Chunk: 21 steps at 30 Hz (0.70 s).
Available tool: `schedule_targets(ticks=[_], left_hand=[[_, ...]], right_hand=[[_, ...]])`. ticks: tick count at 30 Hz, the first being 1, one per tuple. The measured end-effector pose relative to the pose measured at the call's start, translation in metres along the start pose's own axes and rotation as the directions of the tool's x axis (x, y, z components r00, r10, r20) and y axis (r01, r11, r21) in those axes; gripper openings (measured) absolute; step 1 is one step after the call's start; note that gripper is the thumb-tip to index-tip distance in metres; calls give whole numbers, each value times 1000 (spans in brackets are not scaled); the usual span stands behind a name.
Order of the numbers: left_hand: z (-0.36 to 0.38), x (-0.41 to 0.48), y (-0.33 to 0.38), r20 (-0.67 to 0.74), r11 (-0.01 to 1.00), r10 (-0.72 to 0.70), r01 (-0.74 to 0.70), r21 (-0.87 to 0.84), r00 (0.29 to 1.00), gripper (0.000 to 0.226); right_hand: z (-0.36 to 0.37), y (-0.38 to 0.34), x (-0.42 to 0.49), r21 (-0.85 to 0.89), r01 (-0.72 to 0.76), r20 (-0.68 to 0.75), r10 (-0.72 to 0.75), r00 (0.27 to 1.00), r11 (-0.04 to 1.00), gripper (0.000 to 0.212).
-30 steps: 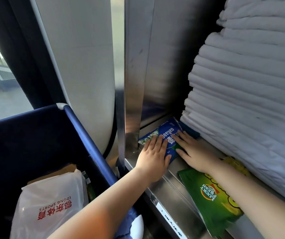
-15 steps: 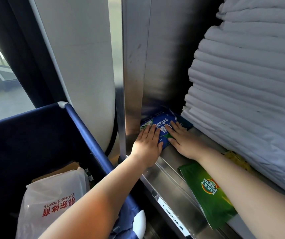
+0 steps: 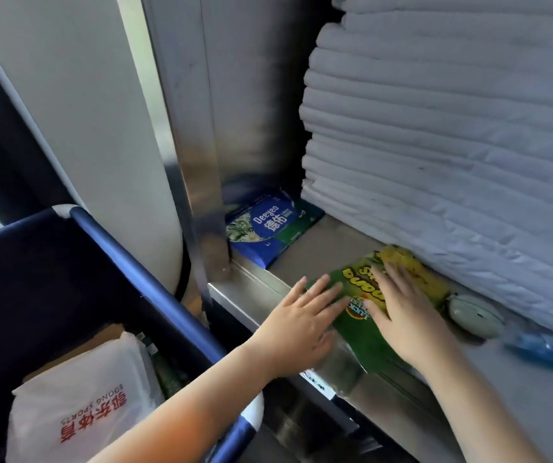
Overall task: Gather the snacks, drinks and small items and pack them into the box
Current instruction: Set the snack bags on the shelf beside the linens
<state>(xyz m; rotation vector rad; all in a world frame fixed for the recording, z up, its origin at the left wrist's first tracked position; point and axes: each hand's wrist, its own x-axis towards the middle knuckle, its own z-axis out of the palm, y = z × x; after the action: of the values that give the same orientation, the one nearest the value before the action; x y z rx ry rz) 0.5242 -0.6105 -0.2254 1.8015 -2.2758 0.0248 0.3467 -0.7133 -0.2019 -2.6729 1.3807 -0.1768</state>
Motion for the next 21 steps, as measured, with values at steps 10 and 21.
schedule_targets(ticks=[10,21], left_hand=[[-1,-1,8,-194,959,282,-271,80,940,46],[-10,2,4,-356,936,353,-328,129,865,36]], right_hand=[[0,27,-41,87,74,-6,-74,997,993,65],[1,29,-42,81,89,-168,-74,983,993,70]])
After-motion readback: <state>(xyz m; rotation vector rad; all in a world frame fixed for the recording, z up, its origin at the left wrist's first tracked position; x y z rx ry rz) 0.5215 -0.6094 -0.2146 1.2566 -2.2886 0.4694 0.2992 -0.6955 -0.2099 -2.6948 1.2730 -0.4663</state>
